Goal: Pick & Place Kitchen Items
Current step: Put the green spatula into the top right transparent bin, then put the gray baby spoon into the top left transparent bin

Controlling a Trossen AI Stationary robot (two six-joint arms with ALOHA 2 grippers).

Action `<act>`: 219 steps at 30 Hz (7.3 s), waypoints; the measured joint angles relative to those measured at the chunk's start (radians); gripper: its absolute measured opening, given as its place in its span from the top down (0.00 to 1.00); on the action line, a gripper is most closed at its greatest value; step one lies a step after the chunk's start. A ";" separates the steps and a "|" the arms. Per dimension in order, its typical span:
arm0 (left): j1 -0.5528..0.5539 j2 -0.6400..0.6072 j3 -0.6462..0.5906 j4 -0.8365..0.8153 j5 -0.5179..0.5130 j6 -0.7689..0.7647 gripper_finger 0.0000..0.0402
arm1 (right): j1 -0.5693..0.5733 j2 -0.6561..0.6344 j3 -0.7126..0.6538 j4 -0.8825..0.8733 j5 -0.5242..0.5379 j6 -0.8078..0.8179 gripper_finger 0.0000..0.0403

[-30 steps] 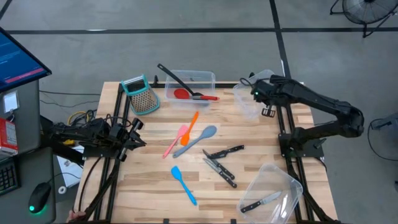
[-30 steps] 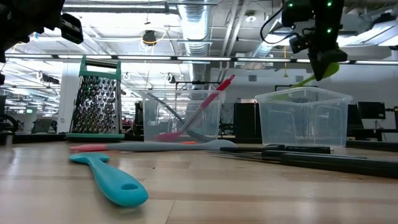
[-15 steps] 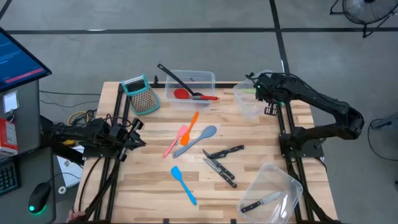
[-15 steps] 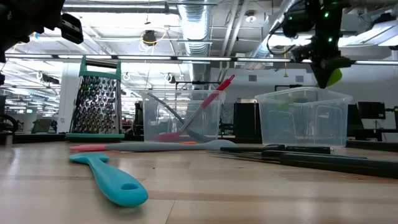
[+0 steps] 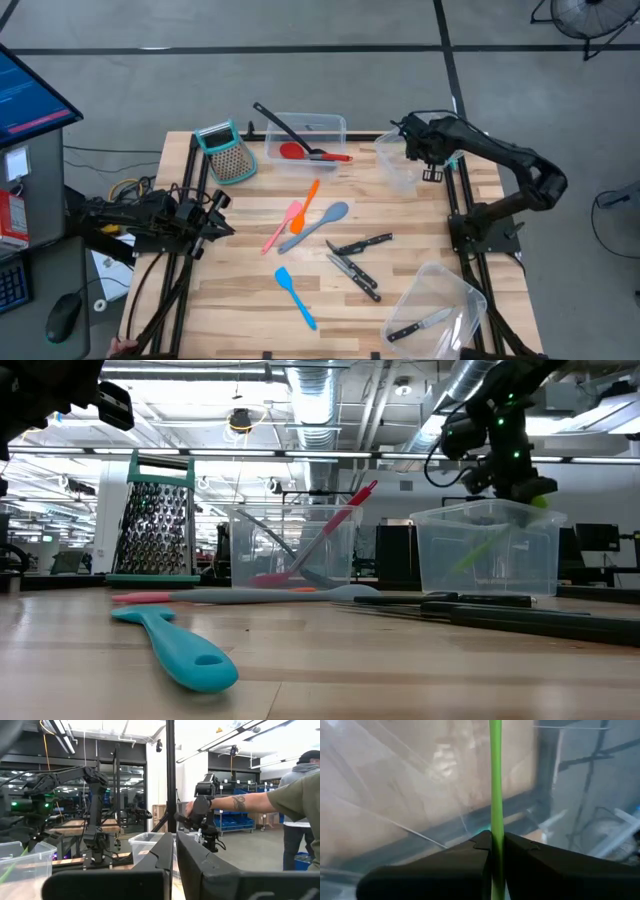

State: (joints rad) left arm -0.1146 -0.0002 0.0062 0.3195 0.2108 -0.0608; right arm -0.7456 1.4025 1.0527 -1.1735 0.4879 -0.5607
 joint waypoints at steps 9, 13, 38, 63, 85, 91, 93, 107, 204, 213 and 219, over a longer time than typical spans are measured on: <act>0.000 0.000 0.000 0.000 0.000 0.000 0.98 | -0.052 0.026 0.071 -0.027 -0.080 0.000 0.97; 0.000 0.000 0.000 0.000 0.000 0.000 0.98 | -0.082 0.026 0.099 -0.018 -0.153 0.103 0.97; 0.000 0.000 0.000 0.000 0.000 0.000 0.98 | -0.166 0.026 0.083 0.043 -0.281 0.144 0.96; 0.000 0.000 0.000 0.000 0.000 0.000 0.98 | -0.119 0.024 0.221 0.056 -0.280 0.215 0.78; 0.000 0.000 0.000 0.000 0.000 0.000 0.98 | 0.601 0.171 0.562 0.549 -0.512 0.366 0.38; 0.000 0.000 0.000 0.000 0.000 0.000 0.98 | 0.704 0.397 0.550 0.688 -0.574 0.309 0.38; 0.000 0.000 0.000 0.000 0.000 0.000 0.98 | 0.722 0.469 0.550 0.764 -0.603 0.292 0.38; 0.000 0.000 0.000 0.001 0.000 0.000 0.98 | 0.751 0.776 0.552 1.089 -0.737 0.210 0.38; 0.000 0.000 0.000 0.004 0.000 0.000 0.98 | 0.672 0.328 0.556 1.096 -0.651 0.221 1.00; 0.000 0.000 0.000 0.004 0.000 0.000 0.98 | 0.640 0.260 0.556 1.110 -0.545 0.183 1.00; 0.000 0.000 0.000 0.004 0.000 0.000 0.98 | 0.575 0.204 0.559 1.196 -0.498 0.155 1.00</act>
State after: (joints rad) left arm -0.1146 -0.0002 0.0059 0.3237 0.2111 -0.0608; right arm -0.1708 1.6060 1.6118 0.0222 -0.0102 -0.4059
